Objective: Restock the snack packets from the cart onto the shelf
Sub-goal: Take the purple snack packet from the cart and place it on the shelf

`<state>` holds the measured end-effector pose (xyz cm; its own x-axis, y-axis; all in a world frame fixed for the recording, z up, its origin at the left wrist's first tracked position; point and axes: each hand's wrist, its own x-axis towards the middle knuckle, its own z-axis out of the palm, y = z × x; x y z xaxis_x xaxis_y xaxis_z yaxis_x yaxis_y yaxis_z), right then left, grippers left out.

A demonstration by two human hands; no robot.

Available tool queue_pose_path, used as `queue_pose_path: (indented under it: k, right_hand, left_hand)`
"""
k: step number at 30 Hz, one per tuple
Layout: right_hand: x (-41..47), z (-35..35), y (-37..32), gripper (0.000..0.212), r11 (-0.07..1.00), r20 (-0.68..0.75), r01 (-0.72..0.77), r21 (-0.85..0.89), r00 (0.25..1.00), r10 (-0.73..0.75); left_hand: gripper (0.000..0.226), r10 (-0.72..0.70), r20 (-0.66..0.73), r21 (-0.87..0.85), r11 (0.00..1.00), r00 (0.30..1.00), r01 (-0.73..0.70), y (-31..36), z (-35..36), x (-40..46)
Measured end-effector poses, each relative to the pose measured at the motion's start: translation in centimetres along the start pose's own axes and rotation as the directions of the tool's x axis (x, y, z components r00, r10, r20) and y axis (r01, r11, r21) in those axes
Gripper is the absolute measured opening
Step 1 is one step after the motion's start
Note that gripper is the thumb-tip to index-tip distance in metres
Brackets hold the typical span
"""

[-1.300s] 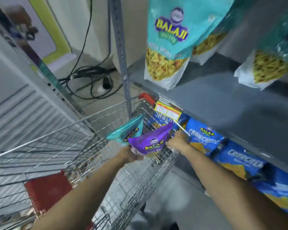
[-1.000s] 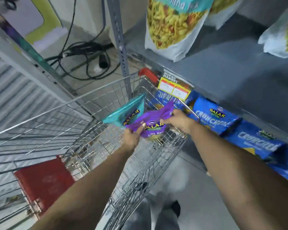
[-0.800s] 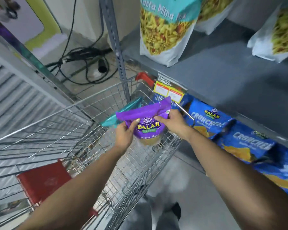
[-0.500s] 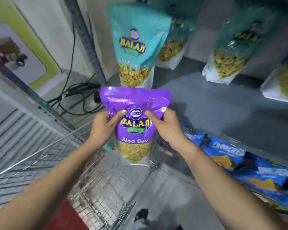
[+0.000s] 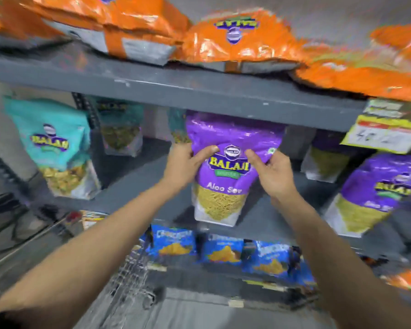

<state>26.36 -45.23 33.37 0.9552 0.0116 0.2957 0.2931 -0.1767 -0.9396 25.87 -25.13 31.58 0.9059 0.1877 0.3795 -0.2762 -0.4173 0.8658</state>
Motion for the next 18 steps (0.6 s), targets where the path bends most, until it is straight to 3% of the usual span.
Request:
queue_pose_path:
  k: [3,8,12,14,17,18]
  right_hand:
    - [2.9,-4.7,2.0,0.013,0.997,-0.063,-0.055,-0.060,0.997,0.051]
    - [6.1,-9.5,5.0,0.021,0.986,-0.187,-0.102,-0.132,0.979,0.076]
    - [6.3,-9.7,6.6,0.020,0.963,-0.223,-0.202,-0.178,0.962,0.161]
    - [5.4,-8.6,6.5,0.020,0.973,-0.298,-0.175,-0.149,0.946,0.125]
    - [1.4,-5.6,5.9,0.063,0.994,-0.569,-0.045,-0.102,0.822,-0.022]
    - [-0.5,-4.1,5.7,0.065,0.993,-0.629,-0.027,-0.113,0.776,-0.051]
  left_hand:
    - [0.056,0.008,0.022,0.027,1.000,1.000,-0.008,0.1,6.2,2.8]
    - [0.055,-0.087,0.058,0.017,0.996,0.995,0.086,-0.5,14.0,5.8]
    - [0.049,-0.211,0.093,0.024,0.978,0.973,0.210,-1.7,15.7,5.7]
    - [0.052,-0.202,0.107,-0.034,0.978,0.974,0.206,-1.6,14.7,5.4]
    - [0.056,-0.110,0.057,-0.127,0.985,0.992,0.116,-1.8,10.9,3.2]
    - [0.052,-0.093,0.021,-0.144,0.985,0.995,0.095,-2.3,9.0,1.6]
